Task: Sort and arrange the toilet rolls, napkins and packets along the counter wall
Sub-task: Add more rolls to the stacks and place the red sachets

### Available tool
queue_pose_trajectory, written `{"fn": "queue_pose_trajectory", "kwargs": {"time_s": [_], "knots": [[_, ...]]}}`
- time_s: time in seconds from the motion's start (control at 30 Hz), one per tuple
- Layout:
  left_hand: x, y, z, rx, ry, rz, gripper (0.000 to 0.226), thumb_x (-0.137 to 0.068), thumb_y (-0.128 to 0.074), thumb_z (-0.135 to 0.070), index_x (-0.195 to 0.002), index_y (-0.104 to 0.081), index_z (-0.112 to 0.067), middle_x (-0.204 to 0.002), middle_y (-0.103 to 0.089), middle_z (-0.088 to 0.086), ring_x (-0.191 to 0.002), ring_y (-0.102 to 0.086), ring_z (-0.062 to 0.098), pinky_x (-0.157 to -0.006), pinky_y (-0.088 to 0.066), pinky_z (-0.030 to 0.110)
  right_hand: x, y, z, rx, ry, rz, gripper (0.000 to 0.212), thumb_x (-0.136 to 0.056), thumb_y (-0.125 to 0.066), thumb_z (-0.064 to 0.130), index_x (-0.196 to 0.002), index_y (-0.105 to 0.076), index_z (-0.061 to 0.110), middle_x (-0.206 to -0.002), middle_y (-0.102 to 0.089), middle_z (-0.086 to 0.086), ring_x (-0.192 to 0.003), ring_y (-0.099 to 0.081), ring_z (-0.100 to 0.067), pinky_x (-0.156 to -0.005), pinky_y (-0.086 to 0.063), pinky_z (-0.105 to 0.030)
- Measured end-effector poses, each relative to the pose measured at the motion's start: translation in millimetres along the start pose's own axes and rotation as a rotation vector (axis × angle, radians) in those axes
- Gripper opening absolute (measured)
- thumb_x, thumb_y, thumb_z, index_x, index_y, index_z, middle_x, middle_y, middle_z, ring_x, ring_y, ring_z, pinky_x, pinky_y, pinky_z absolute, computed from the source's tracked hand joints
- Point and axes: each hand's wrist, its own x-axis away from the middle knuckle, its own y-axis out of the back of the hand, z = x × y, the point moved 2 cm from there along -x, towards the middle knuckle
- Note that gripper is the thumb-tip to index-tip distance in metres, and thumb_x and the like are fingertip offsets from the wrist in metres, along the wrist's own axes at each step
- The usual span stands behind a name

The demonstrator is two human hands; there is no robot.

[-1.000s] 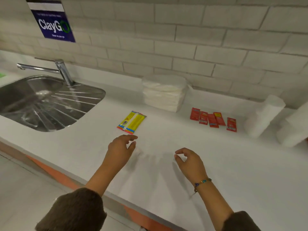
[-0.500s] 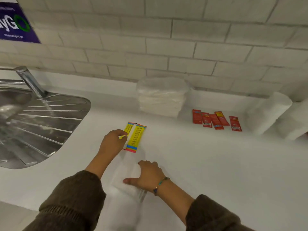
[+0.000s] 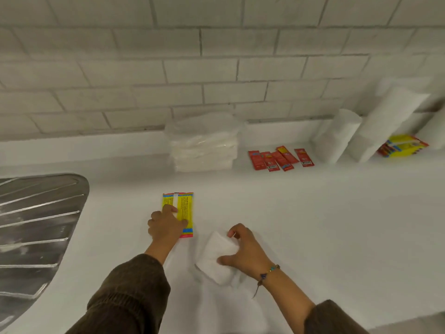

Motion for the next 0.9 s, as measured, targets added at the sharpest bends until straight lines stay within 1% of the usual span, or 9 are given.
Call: {"fn": "queue_pose_trajectory", "kwargs": {"time_s": [0.1, 0.17, 0.23, 0.27, 0.37, 0.53, 0.63, 0.8, 0.9], "knots": [[-0.1, 1.0, -3.9, 0.010, -0.127, 0.085, 0.036, -0.071, -0.076, -0.039, -0.098, -0.056, -0.028, -0.112, -0.059, 0.008, -0.104, -0.056, 0.028, -0.084, -0.035, 0.032, 13.8, 30.1, -8.8, -0.106, -0.012, -0.248, 0.049, -0.068, -0.075, 0.011, -0.103, -0.045, 0.027, -0.114, -0.045, 0.001, -0.091, -0.044, 0.004, -0.067, -0.037, -0.006], [7.9, -1.5, -12.8, 0.113, -0.213, 0.149, 0.031, -0.069, -0.080, -0.026, -0.091, -0.060, -0.027, -0.112, -0.062, 0.008, -0.094, -0.060, 0.025, -0.078, -0.041, 0.029, 28.6, 53.2, -16.2, -0.143, -0.028, -0.413, 0.050, -0.071, -0.073, 0.008, -0.108, -0.045, 0.026, -0.115, -0.044, 0.004, -0.093, -0.044, 0.008, -0.066, -0.039, -0.007], [22.4, -7.3, -26.6, 0.240, -0.282, 0.205, 0.031, -0.068, -0.080, -0.012, -0.091, -0.063, -0.024, -0.115, -0.059, 0.011, -0.086, -0.059, 0.023, -0.072, -0.044, 0.027, 44.9, 78.8, -24.4, -0.149, -0.016, -0.545, 0.050, -0.073, -0.071, 0.008, -0.110, -0.044, 0.028, -0.114, -0.046, 0.006, -0.095, -0.046, 0.005, -0.064, -0.042, -0.009], [30.2, -10.3, -34.1, 0.278, -0.313, 0.218, 0.031, -0.069, -0.079, -0.008, -0.091, -0.064, -0.024, -0.115, -0.057, 0.010, -0.088, -0.058, 0.023, -0.071, -0.044, 0.026, 51.4, 90.4, -28.6, -0.146, -0.005, -0.596, 0.050, -0.073, -0.070, 0.008, -0.110, -0.043, 0.028, -0.113, -0.046, 0.006, -0.094, -0.048, 0.002, -0.062, -0.043, -0.010], [58.2, -24.4, -67.2, 0.349, -0.390, 0.231, 0.033, -0.073, -0.076, -0.006, -0.095, -0.062, -0.025, -0.111, -0.046, 0.004, -0.093, -0.053, 0.020, -0.076, -0.041, 0.026, 71.7, 123.2, -46.3, -0.140, 0.004, -0.712, 0.046, -0.075, -0.069, 0.009, -0.107, -0.043, 0.030, -0.112, -0.046, 0.006, -0.095, -0.048, -0.001, -0.062, -0.042, -0.014], [106.8, -65.8, -133.1, 0.420, -0.480, 0.289, 0.034, -0.073, -0.076, -0.005, -0.091, -0.061, -0.029, -0.110, -0.044, 0.003, -0.095, -0.051, 0.019, -0.082, -0.044, 0.028, 102.2, 180.8, -86.1, -0.073, -0.009, -0.772, 0.048, -0.073, -0.070, 0.011, -0.108, -0.044, 0.032, -0.114, -0.043, 0.008, -0.100, -0.047, -0.009, -0.068, -0.040, -0.011], [137.4, -106.0, -179.8, 0.429, -0.494, 0.318, 0.034, -0.072, -0.077, -0.005, -0.089, -0.062, -0.031, -0.113, -0.048, 0.004, -0.101, -0.056, 0.023, -0.085, -0.049, 0.032, 121.7, 230.9, -116.1, -0.059, 0.006, -0.781, 0.047, -0.072, -0.070, 0.012, -0.107, -0.044, 0.032, -0.112, -0.041, 0.010, -0.101, -0.049, -0.011, -0.071, -0.043, -0.017], [187.8, -165.7, -255.1, 0.501, -0.475, 0.318, 0.034, -0.071, -0.078, -0.007, -0.088, -0.063, -0.033, -0.120, -0.056, 0.008, -0.100, -0.060, 0.024, -0.079, -0.051, 0.030, 142.5, 324.4, -152.0, 0.010, 0.085, -0.781, 0.047, -0.072, -0.070, 0.015, -0.105, -0.042, 0.033, -0.110, -0.039, 0.011, -0.095, -0.048, -0.007, -0.067, -0.044, -0.017], [211.8, -187.5, -293.4, 0.537, -0.459, 0.310, 0.035, -0.072, -0.077, -0.007, -0.086, -0.062, -0.035, -0.119, -0.055, 0.008, -0.099, -0.061, 0.023, -0.080, -0.052, 0.030, 141.2, 372.9, -159.3, 0.055, 0.136, -0.768, 0.046, -0.071, -0.071, 0.016, -0.105, -0.044, 0.030, -0.110, -0.038, 0.011, -0.092, -0.048, -0.007, -0.066, -0.048, -0.026]]}}
